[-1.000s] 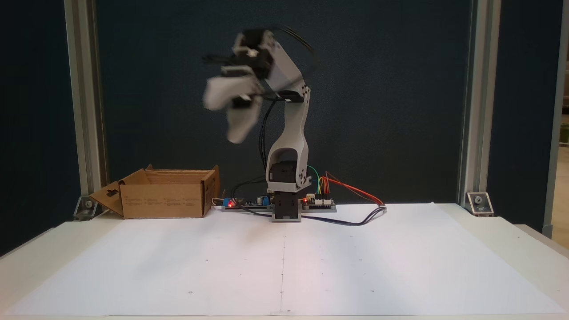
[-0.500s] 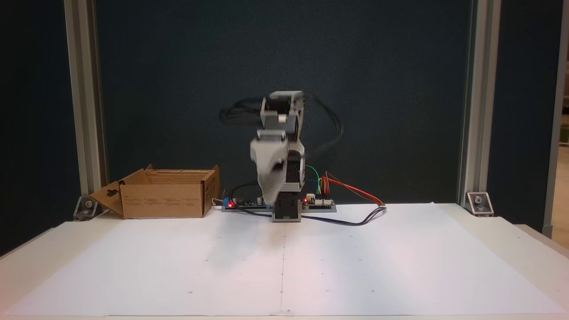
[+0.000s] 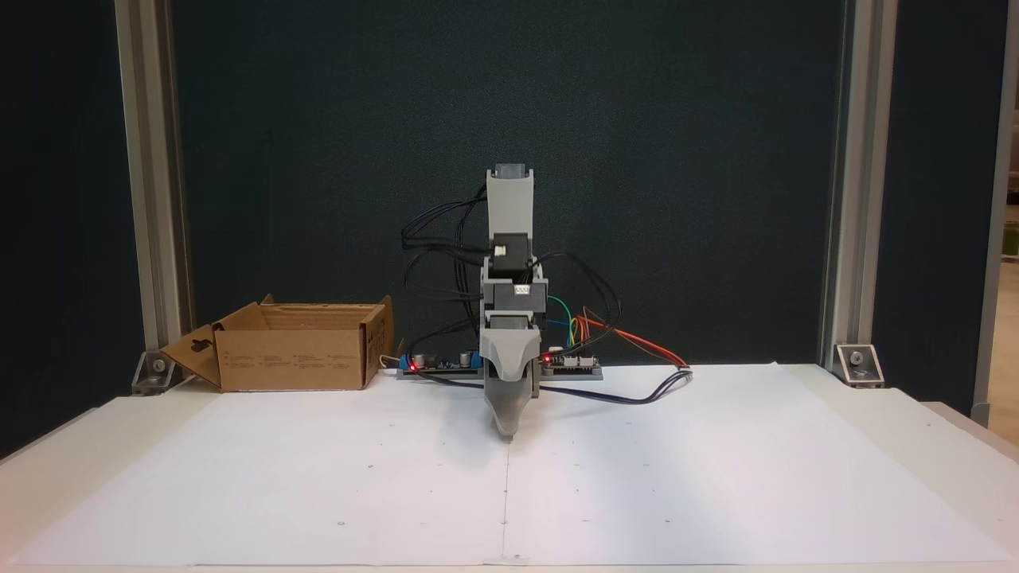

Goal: Grasp a green dice and put it in the bin.

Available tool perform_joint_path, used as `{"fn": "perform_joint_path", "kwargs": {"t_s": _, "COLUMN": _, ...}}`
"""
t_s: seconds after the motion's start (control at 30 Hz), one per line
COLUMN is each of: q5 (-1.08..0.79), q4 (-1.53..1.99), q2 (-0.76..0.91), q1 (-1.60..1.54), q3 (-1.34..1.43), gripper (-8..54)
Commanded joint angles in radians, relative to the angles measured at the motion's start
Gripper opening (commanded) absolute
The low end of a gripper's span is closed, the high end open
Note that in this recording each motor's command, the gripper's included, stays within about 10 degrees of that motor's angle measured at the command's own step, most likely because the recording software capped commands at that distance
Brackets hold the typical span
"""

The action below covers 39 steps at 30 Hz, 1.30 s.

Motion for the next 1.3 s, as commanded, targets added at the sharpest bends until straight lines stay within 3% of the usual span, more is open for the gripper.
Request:
{"fn": "perform_joint_path", "kwargs": {"t_s": 0.0, "q5": -0.049, "q4": -0.162, "q2": 0.11, "q1": -0.011, "q3": 0.0, "gripper": 43.9}}
{"fn": "perform_joint_path", "kwargs": {"t_s": 0.73, "q5": -0.043, "q4": -1.06, "q2": 0.112, "q1": 0.103, "q3": 0.202, "gripper": 44.0}}
{"fn": "perform_joint_path", "kwargs": {"t_s": 1.27, "q5": -0.04, "q4": -1.075, "q2": 0.11, "q1": 0.097, "q3": 0.23, "gripper": 44.6}}
